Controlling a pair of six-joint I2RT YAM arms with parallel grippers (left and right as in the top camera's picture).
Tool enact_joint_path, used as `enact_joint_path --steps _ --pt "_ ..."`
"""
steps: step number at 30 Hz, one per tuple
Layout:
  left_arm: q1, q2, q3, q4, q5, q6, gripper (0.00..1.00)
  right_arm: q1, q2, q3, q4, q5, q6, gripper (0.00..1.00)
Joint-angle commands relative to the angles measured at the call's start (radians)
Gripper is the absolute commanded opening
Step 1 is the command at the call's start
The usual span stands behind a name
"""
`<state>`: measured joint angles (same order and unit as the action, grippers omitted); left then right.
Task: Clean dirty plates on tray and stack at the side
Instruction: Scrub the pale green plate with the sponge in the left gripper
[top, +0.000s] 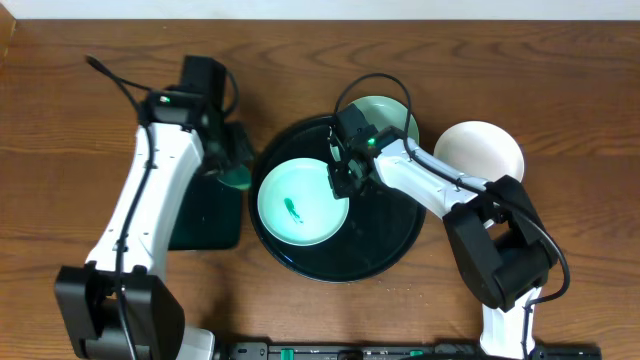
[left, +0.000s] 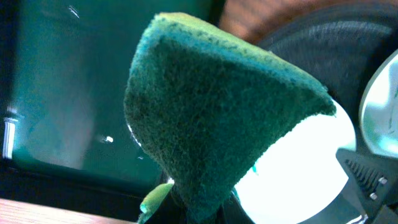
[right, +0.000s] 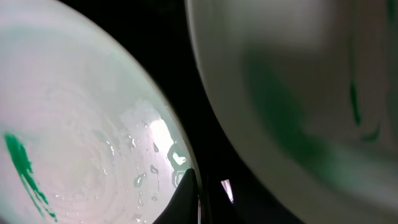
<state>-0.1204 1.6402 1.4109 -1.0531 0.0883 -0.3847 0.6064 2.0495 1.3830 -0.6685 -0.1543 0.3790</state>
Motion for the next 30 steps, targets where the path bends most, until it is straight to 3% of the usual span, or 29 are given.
enact_joint_path --steps 1,7,12,17,23,30 --pt "-0.062 0.006 -0.081 0.064 0.016 -0.106 0.07 0.016 0.014 0.003 -0.028 0.053 0.146 0.01" --pt "-0.188 0.006 -0.221 0.214 0.003 -0.212 0.07 0.017 0.014 -0.005 -0.039 0.053 0.167 0.01" --pt "-0.212 0.007 -0.343 0.307 -0.031 -0.300 0.07 0.018 0.014 -0.005 -0.038 0.053 0.167 0.01" --pt "-0.213 0.010 -0.438 0.420 0.054 -0.300 0.07 0.023 0.014 -0.005 -0.035 0.053 0.166 0.01" --pt "-0.213 0.101 -0.458 0.446 0.130 -0.269 0.07 0.027 0.014 -0.005 -0.028 0.053 0.166 0.01" --pt "-0.235 0.175 -0.458 0.466 0.377 -0.166 0.07 0.028 0.014 -0.005 -0.027 0.053 0.166 0.01"
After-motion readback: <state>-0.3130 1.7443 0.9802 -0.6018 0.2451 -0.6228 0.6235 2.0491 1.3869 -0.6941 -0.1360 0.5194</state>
